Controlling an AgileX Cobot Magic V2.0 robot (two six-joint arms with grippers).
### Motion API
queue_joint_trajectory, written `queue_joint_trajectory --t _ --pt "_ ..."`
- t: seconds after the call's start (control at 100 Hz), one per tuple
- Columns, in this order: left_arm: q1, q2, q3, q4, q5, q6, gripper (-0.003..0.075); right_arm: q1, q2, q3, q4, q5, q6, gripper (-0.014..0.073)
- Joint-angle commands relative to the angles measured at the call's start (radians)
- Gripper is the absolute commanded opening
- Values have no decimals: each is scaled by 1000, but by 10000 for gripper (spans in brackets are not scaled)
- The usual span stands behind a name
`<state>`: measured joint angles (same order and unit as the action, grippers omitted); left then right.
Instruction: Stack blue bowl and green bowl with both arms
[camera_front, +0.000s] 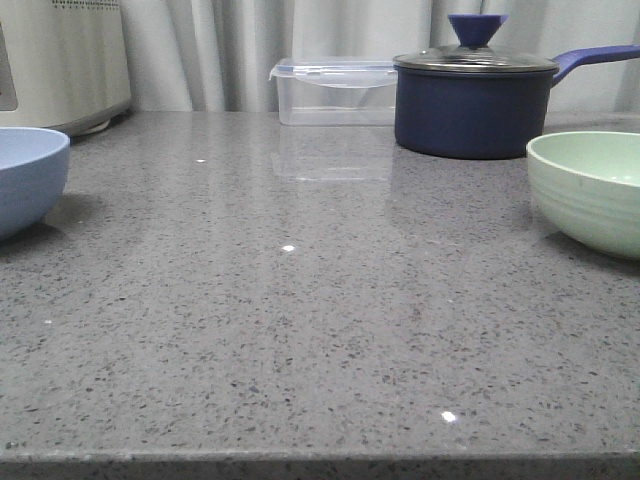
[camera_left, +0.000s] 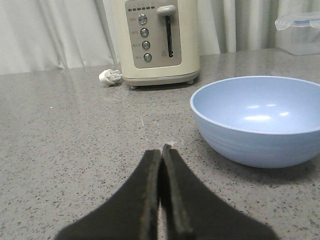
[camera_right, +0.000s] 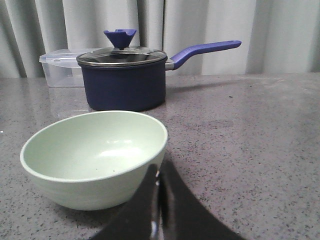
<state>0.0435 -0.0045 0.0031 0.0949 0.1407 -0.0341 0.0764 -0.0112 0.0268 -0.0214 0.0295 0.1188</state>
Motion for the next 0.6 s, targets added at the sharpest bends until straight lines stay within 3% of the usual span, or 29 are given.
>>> queue_joint_trajectory --t 0.0,0.59 --pt "1 -35 38 -1 -82 0 -20 -6 -17 1 -9 -76 -1 -80" --pt "1 -35 38 -1 -110 0 -20 -6 -17 1 -9 -76 -1 -80"
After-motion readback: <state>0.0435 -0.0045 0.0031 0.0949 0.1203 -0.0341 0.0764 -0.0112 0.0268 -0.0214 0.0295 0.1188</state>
